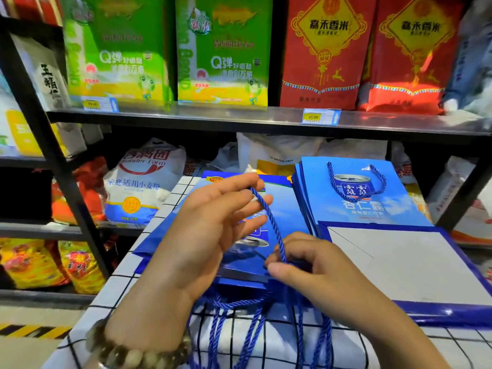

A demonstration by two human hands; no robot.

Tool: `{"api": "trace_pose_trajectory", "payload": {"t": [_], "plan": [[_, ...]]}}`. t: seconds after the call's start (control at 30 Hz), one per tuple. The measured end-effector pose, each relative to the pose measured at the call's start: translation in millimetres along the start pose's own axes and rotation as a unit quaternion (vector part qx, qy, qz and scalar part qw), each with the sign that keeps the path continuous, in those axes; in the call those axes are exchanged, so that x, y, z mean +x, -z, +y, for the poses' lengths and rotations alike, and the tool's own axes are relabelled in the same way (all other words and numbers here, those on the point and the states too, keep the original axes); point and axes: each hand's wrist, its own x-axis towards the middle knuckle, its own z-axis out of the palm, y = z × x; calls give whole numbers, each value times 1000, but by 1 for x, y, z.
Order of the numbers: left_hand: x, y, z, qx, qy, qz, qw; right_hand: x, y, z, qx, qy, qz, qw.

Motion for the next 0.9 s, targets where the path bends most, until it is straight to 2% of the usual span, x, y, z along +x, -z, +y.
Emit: {"api": "trace_pose_trajectory", "payload": {"t": [0.07, 0.2, 0.3, 0.43, 0.63, 0.7, 0.77, 0.8, 0.83, 0.9], "plan": [[3, 5, 4, 40, -13, 7, 999, 6, 4, -3, 21, -13, 23, 999], [3, 10, 1, 206, -5, 3, 979, 25, 18, -21, 161, -33, 41, 986], [-1, 9, -6, 248, 11, -8, 969, 40, 20, -27, 224, -31, 62, 972], [1, 8, -15, 313, 43, -61, 947, 48, 15, -26, 258, -42, 58, 963], [6, 8, -32, 347, 59, -46, 935, 48, 12, -14, 311, -72, 86, 944], [5, 8, -33, 327, 55, -26, 943, 47, 13, -5, 265, -82, 123, 953], [4, 8, -34, 317, 46, -9, 947, 41, 15, 10, 117, -58, 213, 968], [4, 8, -35, 307, 43, -3, 951, 37, 16, 16, 34, -8, 245, 969], [3, 8, -35, 292, 41, -2, 956, 32, 16, 19, -30, 49, 245, 968], [2, 9, -37, 275, 30, -19, 961, 23, 12, 19, -64, 128, 154, 978]]}}
